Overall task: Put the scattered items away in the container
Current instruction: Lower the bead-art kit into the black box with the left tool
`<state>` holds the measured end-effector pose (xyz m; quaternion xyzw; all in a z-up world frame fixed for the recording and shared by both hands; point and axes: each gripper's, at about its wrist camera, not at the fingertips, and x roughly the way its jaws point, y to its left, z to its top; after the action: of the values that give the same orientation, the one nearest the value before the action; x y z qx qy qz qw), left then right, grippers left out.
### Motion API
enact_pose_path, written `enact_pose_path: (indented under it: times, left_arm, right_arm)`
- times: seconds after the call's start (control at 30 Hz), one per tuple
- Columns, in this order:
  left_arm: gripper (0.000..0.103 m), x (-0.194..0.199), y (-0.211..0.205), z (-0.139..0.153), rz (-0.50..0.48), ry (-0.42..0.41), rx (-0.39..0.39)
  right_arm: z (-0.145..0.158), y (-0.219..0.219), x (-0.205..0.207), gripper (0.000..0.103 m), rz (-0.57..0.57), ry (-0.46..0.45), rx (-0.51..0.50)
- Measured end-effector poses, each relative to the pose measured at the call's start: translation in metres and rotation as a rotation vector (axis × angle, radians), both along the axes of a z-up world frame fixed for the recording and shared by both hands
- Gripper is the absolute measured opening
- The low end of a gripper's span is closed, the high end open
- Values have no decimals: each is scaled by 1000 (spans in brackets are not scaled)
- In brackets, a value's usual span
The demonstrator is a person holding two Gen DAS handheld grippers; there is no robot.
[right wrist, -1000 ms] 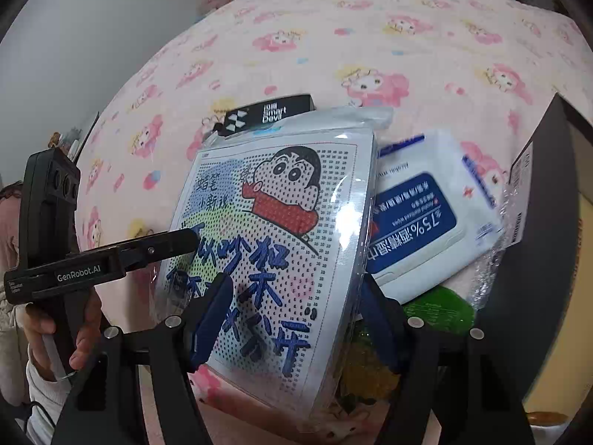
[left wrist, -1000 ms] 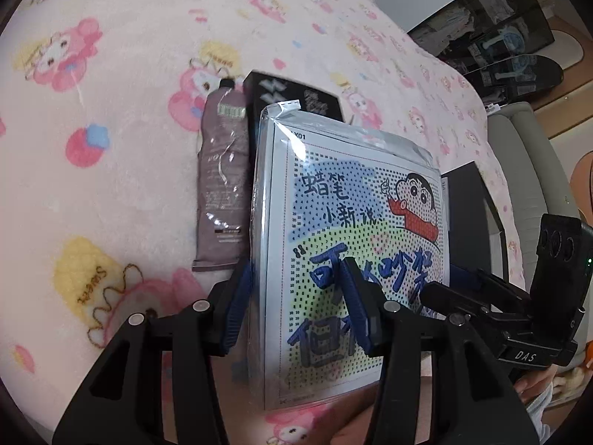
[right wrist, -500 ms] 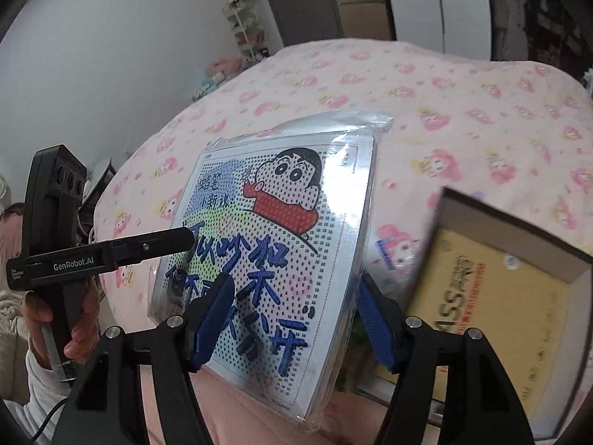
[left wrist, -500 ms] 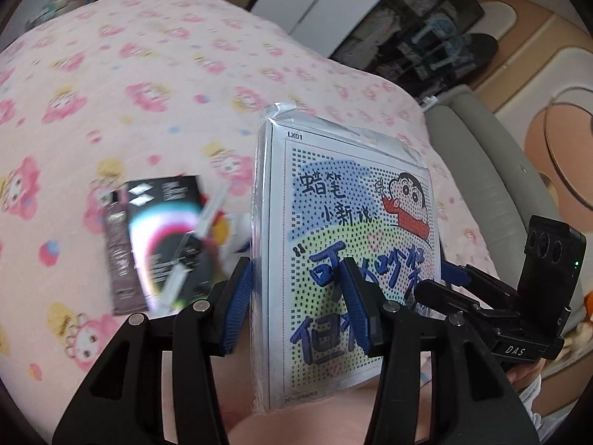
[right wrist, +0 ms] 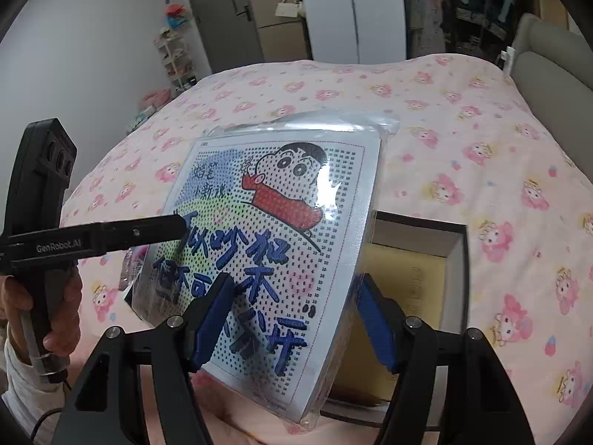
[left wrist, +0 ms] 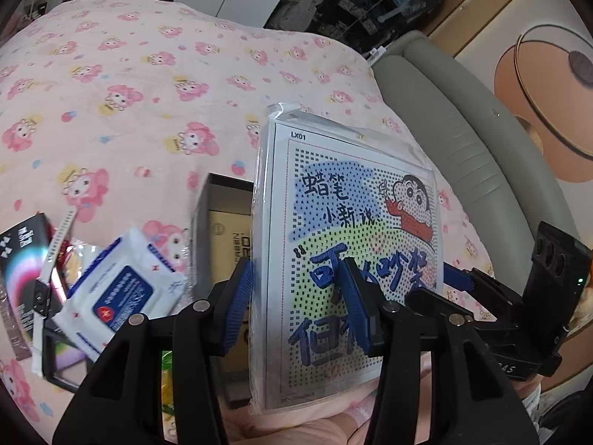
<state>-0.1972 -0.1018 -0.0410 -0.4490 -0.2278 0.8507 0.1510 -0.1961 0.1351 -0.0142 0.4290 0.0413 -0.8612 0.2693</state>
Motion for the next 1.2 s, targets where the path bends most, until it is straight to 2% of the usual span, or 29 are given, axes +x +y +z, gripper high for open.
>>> enact_pose_path:
  times: [0.17, 0.4, 0.6, 0.93, 1.2]
  left_arm:
    - [48, -15, 26, -15, -17, -30, -10]
    - [48, -21, 39, -57, -6, -134, -38]
    - [48, -26, 50, -82, -4, -205, -114]
    - [49, -23, 65, -86, 1, -196, -273]
    - [49, -23, 73, -88, -6, -196, -367]
  right_arm:
    - [-13, 19, -15, 64, -38, 0, -6]
    - [-54, 25, -35, 64, -31, -85, -6]
    - [-83, 23, -40, 64, -32, -165, 6]
    - [-129, 21, -50, 64, -37, -296, 24]
    - [-138, 24, -49, 64, -39, -323, 19]
